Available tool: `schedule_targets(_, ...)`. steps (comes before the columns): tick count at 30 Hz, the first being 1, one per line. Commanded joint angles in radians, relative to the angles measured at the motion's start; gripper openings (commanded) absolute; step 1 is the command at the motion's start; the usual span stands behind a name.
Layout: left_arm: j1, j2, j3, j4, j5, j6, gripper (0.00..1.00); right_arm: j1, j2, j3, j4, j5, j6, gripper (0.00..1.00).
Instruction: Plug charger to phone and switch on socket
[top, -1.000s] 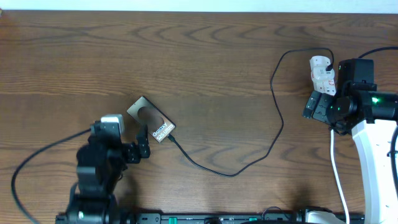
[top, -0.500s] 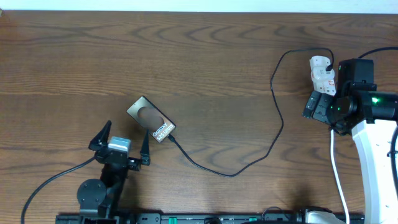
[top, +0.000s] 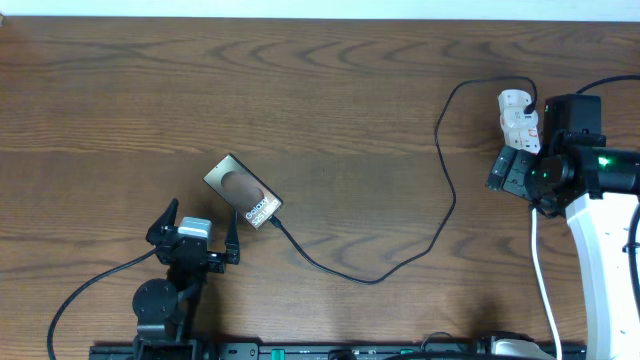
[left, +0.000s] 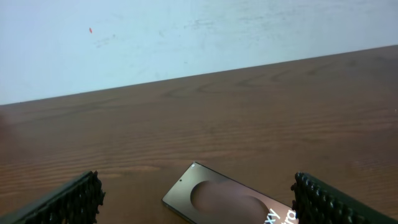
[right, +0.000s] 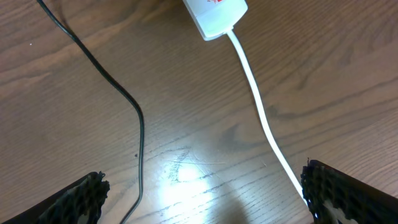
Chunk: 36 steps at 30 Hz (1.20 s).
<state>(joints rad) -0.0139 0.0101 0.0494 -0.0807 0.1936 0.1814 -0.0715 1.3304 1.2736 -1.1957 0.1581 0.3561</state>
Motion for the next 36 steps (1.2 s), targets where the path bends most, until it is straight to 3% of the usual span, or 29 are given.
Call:
schedule_targets(1, 0.005, -0.009, -0.031, -0.011, -0.019, -0.027, 0.97, 0.007, -0.015, 0.001, 0.0, 0.016, 0.014, 0.99)
schedule_targets(36, 0.005, -0.006, -0.031, -0.007, -0.023, -0.044, 0.97, 0.007, -0.015, 0.001, 0.0, 0.016, 0.014, 0.99)
